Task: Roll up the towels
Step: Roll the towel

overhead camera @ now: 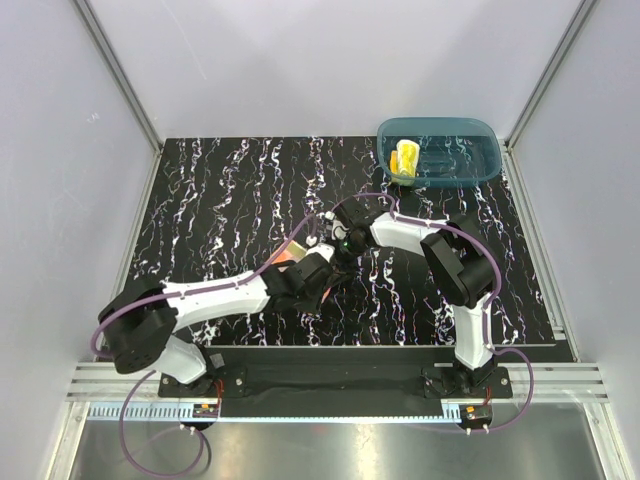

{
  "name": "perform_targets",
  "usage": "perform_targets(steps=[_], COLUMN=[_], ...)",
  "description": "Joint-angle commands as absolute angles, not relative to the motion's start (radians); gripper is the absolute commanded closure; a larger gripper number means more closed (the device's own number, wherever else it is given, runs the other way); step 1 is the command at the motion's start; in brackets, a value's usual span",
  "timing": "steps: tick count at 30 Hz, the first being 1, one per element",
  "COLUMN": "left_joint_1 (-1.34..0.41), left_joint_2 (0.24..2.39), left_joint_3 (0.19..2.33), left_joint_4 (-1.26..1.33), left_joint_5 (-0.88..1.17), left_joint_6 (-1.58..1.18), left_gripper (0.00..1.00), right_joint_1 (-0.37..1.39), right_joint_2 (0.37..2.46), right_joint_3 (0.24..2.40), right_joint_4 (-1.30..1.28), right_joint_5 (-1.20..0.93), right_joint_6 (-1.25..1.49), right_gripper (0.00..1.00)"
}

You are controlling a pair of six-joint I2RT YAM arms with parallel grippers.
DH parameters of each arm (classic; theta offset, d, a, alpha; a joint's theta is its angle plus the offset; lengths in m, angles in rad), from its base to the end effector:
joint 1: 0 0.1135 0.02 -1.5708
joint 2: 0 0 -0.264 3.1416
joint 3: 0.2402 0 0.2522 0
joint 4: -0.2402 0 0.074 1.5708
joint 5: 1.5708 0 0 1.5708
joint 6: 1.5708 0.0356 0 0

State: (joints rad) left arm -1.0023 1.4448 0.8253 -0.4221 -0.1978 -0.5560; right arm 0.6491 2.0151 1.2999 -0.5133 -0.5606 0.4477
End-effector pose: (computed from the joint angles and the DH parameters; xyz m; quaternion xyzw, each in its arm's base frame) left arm 0.1545 -0.2289 0.1880 0.1874 0.9424 -0.1151 0.2521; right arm 0.3014 0.2525 0.1384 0.1421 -0.9374 -0.3179 0.0024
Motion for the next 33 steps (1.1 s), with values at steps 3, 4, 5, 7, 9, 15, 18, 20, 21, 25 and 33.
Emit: perform_targets(steps=[3, 4, 5, 7, 9, 15, 18, 20, 21, 25, 33], left_joint_1=[-1.003, -1.003, -1.003, -1.003, -1.005, -1.012, -1.025, -1.032, -1.035, -1.037, -1.042], left_joint_2=[1.505, 1.517, 1.523, 1.538, 1.546, 1.548, 1.577, 1.600, 1.617, 1.654, 1.735], left_joint_3=[0.862, 0.861, 0.861, 0.858, 0.853, 0.833, 0.836, 0.841, 0.839, 0.818, 0.864], left_joint_4=[-0.373, -0.371, -0.368, -0.365, -0.367, -0.385, -0.414, -0.432, -0.443, -0.442, -0.472], left_joint_5=[-0.253, -0.253, -0.250, -0.252, -0.264, -0.308, -0.360, -0.382, -0.397, -0.419, -0.437], left_joint_6=[-0.515, -0.514, -0.512, -0.511, -0.509, -0.500, -0.488, -0.488, -0.492, -0.495, -0.502], left_gripper=[0.65, 0.65, 0.65, 0.65, 0.64, 0.50, 0.48, 0.47, 0.47, 0.48, 0.79], right_joint_1=[0.661, 0.661, 0.661, 0.661, 0.661, 0.661, 0.661, 0.661, 0.661, 0.661, 0.660], right_joint_2=[2.037, 2.039, 2.040, 2.045, 2.046, 2.054, 2.057, 2.060, 2.065, 2.072, 2.109], right_joint_3=[1.330, 1.331, 1.335, 1.339, 1.342, 1.354, 1.359, 1.368, 1.371, 1.384, 1.401], right_joint_4=[-0.525, -0.525, -0.525, -0.528, -0.532, -0.545, -0.549, -0.558, -0.558, -0.569, -0.581], right_joint_5=[-0.546, -0.548, -0.548, -0.549, -0.551, -0.551, -0.551, -0.552, -0.552, -0.555, -0.571], right_joint_6=[0.425, 0.423, 0.425, 0.422, 0.417, 0.407, 0.403, 0.397, 0.396, 0.384, 0.362], right_gripper=[0.85, 0.85, 0.85, 0.85, 0.85, 0.85, 0.85, 0.84, 0.84, 0.84, 0.82])
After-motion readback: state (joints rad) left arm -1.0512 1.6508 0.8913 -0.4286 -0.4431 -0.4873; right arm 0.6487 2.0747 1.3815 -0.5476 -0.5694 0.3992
